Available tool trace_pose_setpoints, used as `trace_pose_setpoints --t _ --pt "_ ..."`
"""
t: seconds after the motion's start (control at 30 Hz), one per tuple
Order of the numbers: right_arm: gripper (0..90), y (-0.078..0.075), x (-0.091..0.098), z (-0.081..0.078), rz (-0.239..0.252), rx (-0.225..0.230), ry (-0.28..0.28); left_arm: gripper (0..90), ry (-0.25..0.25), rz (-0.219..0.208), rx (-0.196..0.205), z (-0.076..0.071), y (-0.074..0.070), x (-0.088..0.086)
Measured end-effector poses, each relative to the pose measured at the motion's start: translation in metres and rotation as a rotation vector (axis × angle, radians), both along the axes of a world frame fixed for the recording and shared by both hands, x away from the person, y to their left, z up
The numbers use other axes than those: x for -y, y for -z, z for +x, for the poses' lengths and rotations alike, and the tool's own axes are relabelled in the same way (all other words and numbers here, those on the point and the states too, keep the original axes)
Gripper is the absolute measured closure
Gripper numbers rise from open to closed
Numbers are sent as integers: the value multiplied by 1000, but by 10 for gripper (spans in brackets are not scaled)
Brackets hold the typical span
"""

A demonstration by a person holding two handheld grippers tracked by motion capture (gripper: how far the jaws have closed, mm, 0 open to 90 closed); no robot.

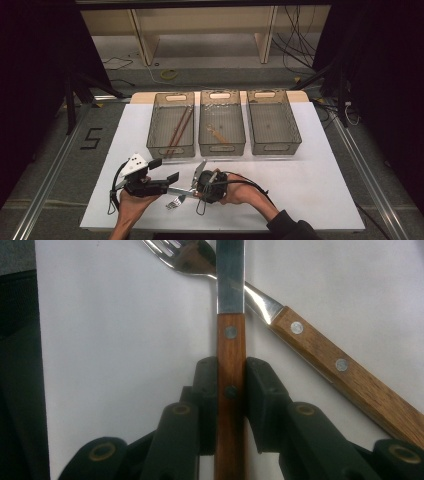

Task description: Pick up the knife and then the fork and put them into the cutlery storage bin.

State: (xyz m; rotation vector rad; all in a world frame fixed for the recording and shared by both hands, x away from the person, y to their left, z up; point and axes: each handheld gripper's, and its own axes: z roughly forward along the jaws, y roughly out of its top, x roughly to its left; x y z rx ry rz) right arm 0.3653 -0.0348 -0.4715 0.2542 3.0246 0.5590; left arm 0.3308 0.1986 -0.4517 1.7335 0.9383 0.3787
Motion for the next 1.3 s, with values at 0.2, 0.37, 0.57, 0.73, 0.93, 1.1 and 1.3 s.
trace_pose_setpoints --t 0.2,0.37,0.57,0.73,0.93,1.1,1.3 --pt "771 -1 -1 1 -9 -6 7 156 -1 1 -2 0 0 0" --pt "773 -1 1 2 12 -23 35 156 -2 1 1 0 0 -1" --pt "774 -6 10 7 67 -38 65 156 -6 -1 7 0 -1 -1" --pt "773 -18 21 11 117 -39 100 157 -6 -2 9 -1 -1 -1" --pt "773 -30 38 15 160 -32 144 156 -5 -2 9 -1 0 -1" --pt "773 -39 53 19 192 -26 179 157 -3 -3 3 0 0 0" --pt "773 -45 62 21 210 -18 200 157 -1 -1 1 0 1 0"
